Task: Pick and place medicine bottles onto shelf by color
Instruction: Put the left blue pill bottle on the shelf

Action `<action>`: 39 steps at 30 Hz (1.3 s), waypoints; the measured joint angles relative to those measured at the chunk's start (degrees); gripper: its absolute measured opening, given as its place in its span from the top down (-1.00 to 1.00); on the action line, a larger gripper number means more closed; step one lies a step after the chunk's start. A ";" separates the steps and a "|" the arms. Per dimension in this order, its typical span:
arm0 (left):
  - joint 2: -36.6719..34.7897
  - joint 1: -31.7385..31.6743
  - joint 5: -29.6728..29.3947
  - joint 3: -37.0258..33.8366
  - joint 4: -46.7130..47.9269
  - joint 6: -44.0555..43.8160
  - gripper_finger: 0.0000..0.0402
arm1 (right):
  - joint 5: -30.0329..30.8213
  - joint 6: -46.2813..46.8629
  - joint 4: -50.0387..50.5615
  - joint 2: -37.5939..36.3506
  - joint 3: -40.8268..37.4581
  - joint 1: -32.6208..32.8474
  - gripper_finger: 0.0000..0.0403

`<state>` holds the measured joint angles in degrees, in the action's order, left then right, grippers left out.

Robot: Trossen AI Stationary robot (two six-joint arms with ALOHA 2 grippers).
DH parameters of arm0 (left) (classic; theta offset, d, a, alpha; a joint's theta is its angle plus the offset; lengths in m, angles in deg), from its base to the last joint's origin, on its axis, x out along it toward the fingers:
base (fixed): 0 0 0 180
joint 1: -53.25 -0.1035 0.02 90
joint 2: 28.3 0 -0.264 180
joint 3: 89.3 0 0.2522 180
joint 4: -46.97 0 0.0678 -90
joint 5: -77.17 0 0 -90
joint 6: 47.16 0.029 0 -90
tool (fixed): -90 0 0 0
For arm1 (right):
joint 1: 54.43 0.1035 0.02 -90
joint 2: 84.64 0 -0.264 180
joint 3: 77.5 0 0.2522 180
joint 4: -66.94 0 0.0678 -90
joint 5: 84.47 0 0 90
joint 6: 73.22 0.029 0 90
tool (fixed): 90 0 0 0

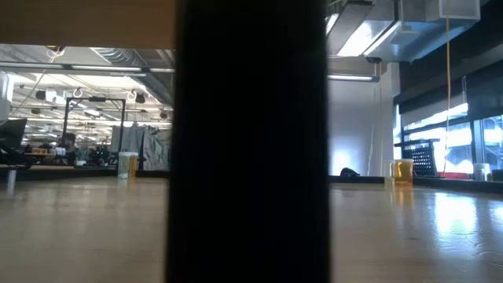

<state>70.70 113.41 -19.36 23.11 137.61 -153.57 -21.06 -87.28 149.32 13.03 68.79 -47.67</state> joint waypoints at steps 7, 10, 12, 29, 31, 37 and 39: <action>0.07 0.00 0.01 -0.02 0.09 0.24 0.47 | 0.02 0.01 -0.09 0.00 0.00 0.00 0.21; 0.08 -0.02 0.00 -0.02 0.12 0.24 0.47 | 0.02 0.24 -0.28 0.00 0.00 0.00 0.21; 0.08 -0.02 0.00 -0.02 0.14 0.24 0.47 | 0.02 0.28 -0.28 0.00 0.00 0.00 0.21; 0.10 -0.01 1.95 -0.07 0.07 -0.54 0.47 | 0.02 0.45 -0.26 0.00 0.00 0.00 0.21; 0.10 0.00 1.73 -0.07 0.06 -1.32 0.47 | 0.02 0.46 -0.26 0.00 0.00 0.00 0.21; 0.10 0.00 1.51 -0.08 -0.22 -1.37 0.47 | 0.02 0.46 -0.26 0.00 0.00 0.00 0.21; 0.10 0.00 1.51 -0.07 -0.43 -1.38 0.47 | 0.02 0.46 -0.26 0.00 0.00 0.00 0.21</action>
<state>70.81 113.41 -17.85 23.05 137.18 -154.95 -21.04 -86.82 149.06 13.03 68.79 -47.67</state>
